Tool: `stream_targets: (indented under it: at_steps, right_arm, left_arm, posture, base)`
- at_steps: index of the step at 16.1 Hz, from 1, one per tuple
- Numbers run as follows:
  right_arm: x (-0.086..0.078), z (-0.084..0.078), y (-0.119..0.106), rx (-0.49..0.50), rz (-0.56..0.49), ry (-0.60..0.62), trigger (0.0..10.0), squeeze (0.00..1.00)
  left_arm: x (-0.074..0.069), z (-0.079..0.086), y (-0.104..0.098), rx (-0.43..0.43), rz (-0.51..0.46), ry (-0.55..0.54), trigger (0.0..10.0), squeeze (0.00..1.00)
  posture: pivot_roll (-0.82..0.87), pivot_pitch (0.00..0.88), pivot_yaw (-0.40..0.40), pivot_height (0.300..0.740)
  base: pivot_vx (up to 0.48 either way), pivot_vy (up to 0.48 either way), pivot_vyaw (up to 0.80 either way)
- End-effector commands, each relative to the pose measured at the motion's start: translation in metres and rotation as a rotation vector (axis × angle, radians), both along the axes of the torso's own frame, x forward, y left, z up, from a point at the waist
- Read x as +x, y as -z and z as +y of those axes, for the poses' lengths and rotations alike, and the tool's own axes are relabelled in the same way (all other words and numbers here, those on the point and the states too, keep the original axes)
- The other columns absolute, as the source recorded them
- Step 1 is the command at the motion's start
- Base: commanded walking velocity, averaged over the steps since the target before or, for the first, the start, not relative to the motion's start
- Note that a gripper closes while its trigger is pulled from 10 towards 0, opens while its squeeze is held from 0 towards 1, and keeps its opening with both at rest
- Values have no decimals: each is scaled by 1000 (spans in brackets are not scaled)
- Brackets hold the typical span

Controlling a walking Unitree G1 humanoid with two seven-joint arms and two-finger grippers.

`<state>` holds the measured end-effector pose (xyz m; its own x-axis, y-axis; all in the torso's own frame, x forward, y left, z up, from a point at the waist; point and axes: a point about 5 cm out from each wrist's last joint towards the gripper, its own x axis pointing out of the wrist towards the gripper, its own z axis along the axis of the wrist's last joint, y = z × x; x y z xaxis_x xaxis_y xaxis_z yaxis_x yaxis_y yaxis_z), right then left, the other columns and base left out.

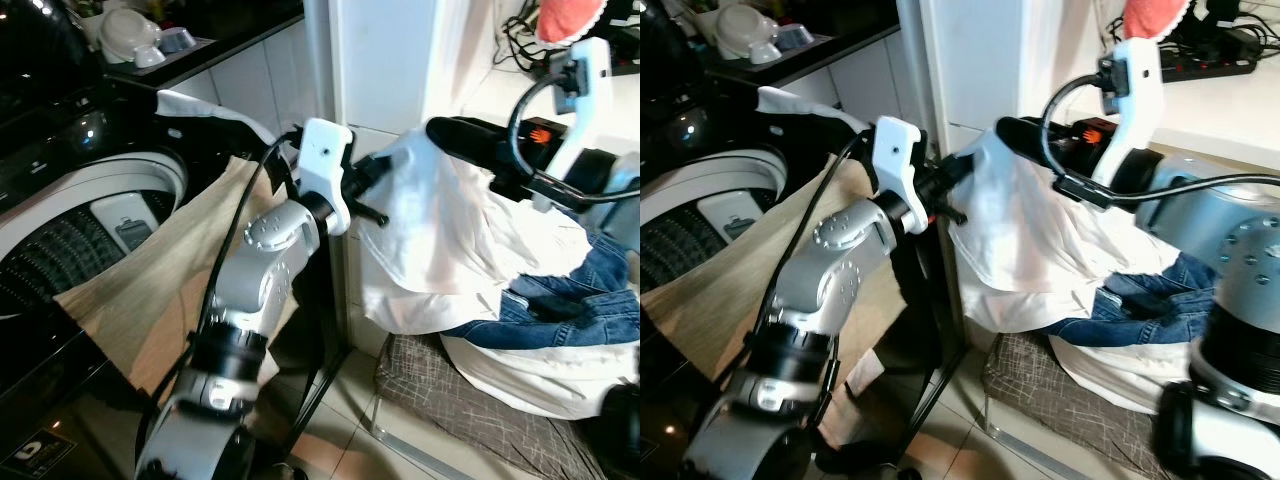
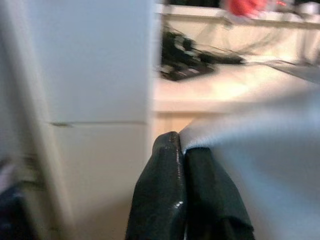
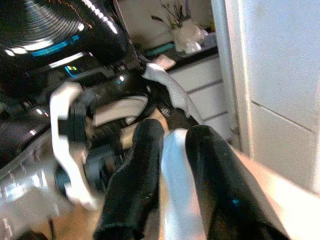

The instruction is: Clothes washing

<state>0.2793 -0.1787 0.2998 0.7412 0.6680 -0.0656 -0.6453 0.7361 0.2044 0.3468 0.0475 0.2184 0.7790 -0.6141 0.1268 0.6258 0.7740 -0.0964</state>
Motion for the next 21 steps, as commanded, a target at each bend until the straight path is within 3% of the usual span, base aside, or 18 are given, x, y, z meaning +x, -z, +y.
stream_targets:
  at_steps: [1, 5, 6, 8, 9, 10, 11, 12, 13, 14, 16, 17, 18, 19, 21]
  right_arm:
    - [-7, -1, -3, -46, -41, -18, 10000, 0]
    - [-20, -15, 2, -147, -54, -19, 10000, 0]
    - [-18, -28, 9, -198, -18, 64, 10000, 0]
    - [-18, -32, 14, -217, 1, 91, 10000, 0]
    - [-19, -30, 18, -224, 2, 78, 10000, 0]
    - [-18, -27, 20, -225, 4, 71, 10000, 0]
    - [-17, -25, 21, -227, 5, 70, 10000, 0]
    - [-15, -23, 22, -231, 3, 66, 10000, 0]
    - [-14, -22, 22, -231, 2, 64, 10000, 0]
    - [-13, -19, 23, -229, -3, 61, 10000, 0]
    - [-12, -12, 24, -224, -11, 42, 10000, 0]
    - [-12, -10, 26, -224, -10, 36, 10000, 0]
    - [-11, -8, 29, -227, -4, 29, 10000, 0]
    - [-11, -7, 30, -228, -2, 27, 10000, 0]
    - [-11, 2, 37, -228, 22, -2, 10000, 0]
  left_arm:
    - [8, 13, -10, -21, -26, -63, 0, 0]
    - [18, 39, -30, -25, -78, -136, 0, 0]
    - [20, 54, -42, -6, -122, -178, 0, 0]
    - [28, 78, -63, 77, -199, -299, 0, 0]
    - [44, 125, -89, 233, -245, -588, 0, 0]
    - [49, 159, -110, 328, -280, -795, 0, 0]
    - [46, 189, -131, 475, -343, -1005, 0, 0]
    - [36, 216, -163, 691, -474, -1251, 0, 0]
    - [29, 225, -177, 745, -529, -1359, 0, 0]
    - [12, 238, -209, 784, -666, -1545, 0, 0]
    - [0, 244, -236, 843, -793, -1673, 0, 0]
    - [11, 244, -224, 869, -738, -1622, 0, 0]
    - [28, 243, -196, 878, -588, -1518, 0, 0]
    - [32, 243, -187, 886, -550, -1497, 0, 0]
    - [51, 244, -112, 894, -198, -1323, 39, 0]
  posture:
    - [-102, 0, 115, 740]
    - [-102, 0, 122, 740]
    - [-107, 0, 128, 740]
    - [-106, 0, 126, 740]
    - [-103, 0, 126, 740]
    - [-97, 0, 123, 740]
    - [-93, 0, 118, 740]
    - [-91, 0, 116, 740]
    - [-91, 0, 116, 740]
    - [-91, 0, 115, 740]
    - [-89, 0, 116, 740]
    - [-89, 0, 116, 740]
    - [-88, 0, 115, 740]
    - [-88, 0, 115, 740]
    - [-94, 0, 118, 740]
  base:
    - [0, 0, 0]
    - [0, 0, 0]
    - [0, 0, 0]
    - [0, 0, 0]
    - [0, 0, 0]
    - [0, 0, 0]
    - [0, 0, 0]
    - [0, 0, 0]
    - [0, 0, 0]
    - [0, 0, 0]
    - [0, 0, 0]
    - [0, 0, 0]
    - [0, 0, 0]
    - [0, 0, 0]
    - [0, 0, 0]
